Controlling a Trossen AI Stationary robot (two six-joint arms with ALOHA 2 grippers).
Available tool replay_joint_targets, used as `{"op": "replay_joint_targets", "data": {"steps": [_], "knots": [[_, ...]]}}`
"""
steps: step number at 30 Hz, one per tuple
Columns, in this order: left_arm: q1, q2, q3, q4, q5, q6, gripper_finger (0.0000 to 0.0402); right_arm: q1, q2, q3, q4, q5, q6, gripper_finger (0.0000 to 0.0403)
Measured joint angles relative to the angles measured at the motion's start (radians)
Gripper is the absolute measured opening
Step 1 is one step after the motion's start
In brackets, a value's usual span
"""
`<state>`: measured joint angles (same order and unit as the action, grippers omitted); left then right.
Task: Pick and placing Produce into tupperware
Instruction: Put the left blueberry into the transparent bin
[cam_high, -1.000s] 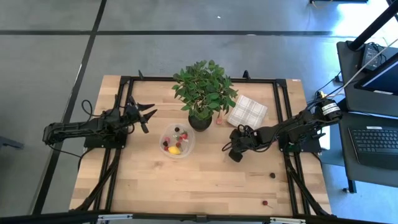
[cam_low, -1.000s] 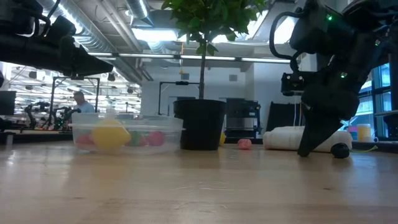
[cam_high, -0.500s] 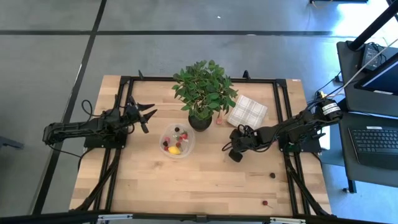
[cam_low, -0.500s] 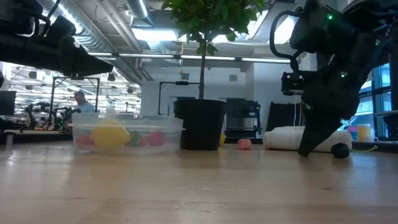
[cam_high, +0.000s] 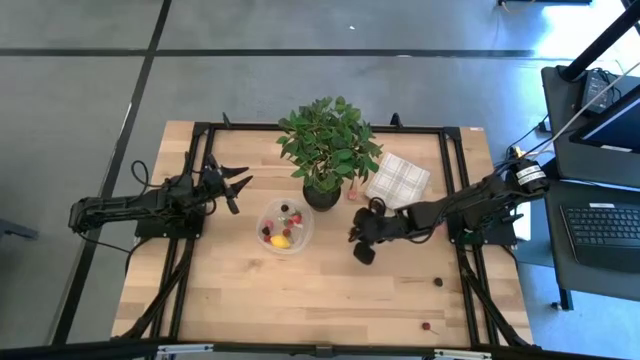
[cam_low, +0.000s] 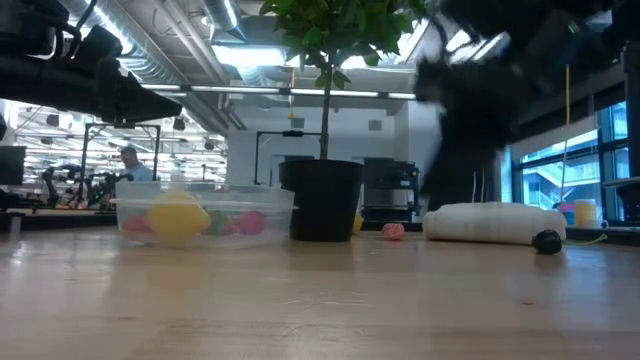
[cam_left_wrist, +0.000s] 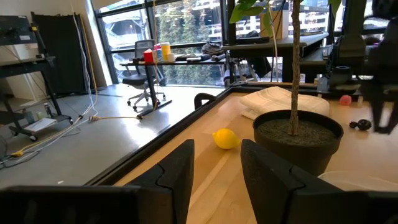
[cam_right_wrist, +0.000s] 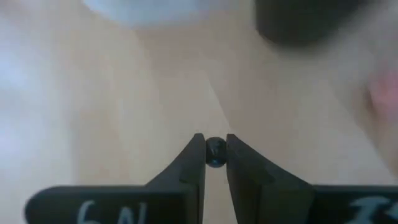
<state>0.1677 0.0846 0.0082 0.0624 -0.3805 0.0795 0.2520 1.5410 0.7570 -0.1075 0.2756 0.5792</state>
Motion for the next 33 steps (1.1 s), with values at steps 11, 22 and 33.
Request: {"op": "replay_joint_targets", "data": {"steps": [11,22,33], "knots": [[0.0,0.0,0.0,0.0,0.0,0.0,0.0126,0.0,-0.002,0.191,0.273,0.009,-0.411,0.005],[0.0,0.0,0.0,0.0,0.0,0.0,0.0126,-0.061,0.213,0.382,0.322,-0.009,-0.553,0.005],[0.0,0.0,0.0,0.0,0.0,0.001,0.0126,-0.118,0.468,0.525,0.315,-0.179,-0.508,0.0049]]}}
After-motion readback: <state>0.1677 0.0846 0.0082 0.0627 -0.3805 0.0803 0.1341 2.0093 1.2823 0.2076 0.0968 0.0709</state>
